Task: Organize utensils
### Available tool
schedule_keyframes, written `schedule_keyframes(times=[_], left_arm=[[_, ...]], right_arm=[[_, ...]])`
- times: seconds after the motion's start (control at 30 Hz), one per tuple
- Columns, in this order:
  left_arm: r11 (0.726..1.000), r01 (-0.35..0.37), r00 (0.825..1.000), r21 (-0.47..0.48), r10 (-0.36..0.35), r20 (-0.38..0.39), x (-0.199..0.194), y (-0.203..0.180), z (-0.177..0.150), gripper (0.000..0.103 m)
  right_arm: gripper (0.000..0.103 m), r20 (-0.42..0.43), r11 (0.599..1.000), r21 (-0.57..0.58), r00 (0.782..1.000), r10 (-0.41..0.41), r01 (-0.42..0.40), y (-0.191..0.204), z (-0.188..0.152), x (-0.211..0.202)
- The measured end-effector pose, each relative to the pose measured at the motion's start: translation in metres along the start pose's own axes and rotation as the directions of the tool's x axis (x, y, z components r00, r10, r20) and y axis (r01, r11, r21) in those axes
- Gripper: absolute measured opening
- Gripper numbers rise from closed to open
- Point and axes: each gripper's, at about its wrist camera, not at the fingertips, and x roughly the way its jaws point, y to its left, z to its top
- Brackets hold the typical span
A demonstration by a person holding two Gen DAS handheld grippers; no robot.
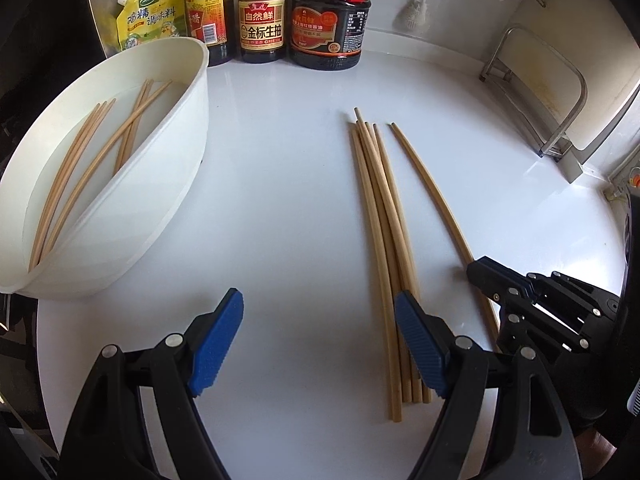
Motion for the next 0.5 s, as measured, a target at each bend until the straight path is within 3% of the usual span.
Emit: schedule_keyframes(times=[0.4, 0.5], left_arm=[[0.999, -0.035, 0.999, -0.022, 0.034, -0.020, 0.026, -0.008, 0.012, 0.077], [0.999, -0.042, 0.999, -0.025, 0.041, -0.026, 0.030, -0.009, 0.012, 0.077]], right_arm=[[0.007, -0.008, 0.998, 0.068, 1.000, -0.014, 0.015, -0.031, -0.015, -0.012], [0.014, 0.007, 0.996, 0.086, 1.000, -0.011, 0.011, -0.035, -0.013, -0.014]])
